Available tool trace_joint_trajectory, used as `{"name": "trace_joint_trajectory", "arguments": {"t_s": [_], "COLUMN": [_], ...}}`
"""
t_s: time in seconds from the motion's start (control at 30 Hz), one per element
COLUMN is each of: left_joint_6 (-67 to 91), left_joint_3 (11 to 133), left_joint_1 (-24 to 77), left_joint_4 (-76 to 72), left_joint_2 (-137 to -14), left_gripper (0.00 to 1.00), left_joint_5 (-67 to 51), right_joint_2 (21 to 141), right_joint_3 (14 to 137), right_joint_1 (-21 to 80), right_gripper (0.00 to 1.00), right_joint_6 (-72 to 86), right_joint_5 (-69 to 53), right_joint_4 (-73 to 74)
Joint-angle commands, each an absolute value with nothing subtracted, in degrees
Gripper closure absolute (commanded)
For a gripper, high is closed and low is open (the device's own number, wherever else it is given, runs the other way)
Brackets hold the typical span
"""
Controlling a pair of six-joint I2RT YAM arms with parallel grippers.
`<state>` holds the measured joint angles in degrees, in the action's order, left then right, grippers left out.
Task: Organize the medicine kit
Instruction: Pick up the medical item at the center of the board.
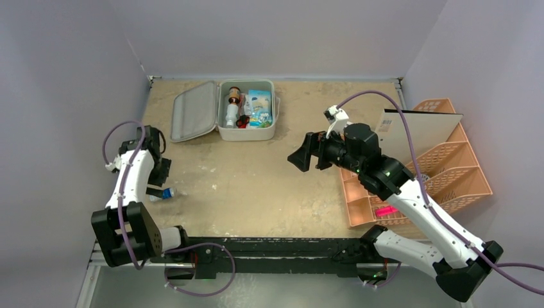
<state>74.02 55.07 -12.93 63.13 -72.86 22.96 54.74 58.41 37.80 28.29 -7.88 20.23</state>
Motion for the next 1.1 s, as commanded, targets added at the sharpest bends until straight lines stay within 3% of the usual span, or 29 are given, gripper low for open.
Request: {"name": "trace_joint_trajectory", "arguments": {"t_s": [0.0,0.87,1.07], "left_joint_6": [78.1,74.0,73.9], "left_joint_3": [52.2,49.6,49.8], "left_joint_1": [-16.1,-27.1,-27.1], "left_joint_4": [58.7,49.9,51.3], "left_joint_2": [-71.9,-87.1,-86.9], "left_gripper": [0.24,0.37,0.50], "left_joint_5": [21.0,15.8,16.8], "right_joint_2": [54.7,54.5,54.0], "right_joint_3": [61.7,61.6,61.4], "right_joint_1": [37.5,37.5,37.5], "right_gripper": [0.01,0.01,0.01], "right_joint_6": [28.7,28.5,28.1], "right_joint_5": [-10.3,-9.4,-9.1], "right_joint_4": [20.1,20.2,20.3]}}
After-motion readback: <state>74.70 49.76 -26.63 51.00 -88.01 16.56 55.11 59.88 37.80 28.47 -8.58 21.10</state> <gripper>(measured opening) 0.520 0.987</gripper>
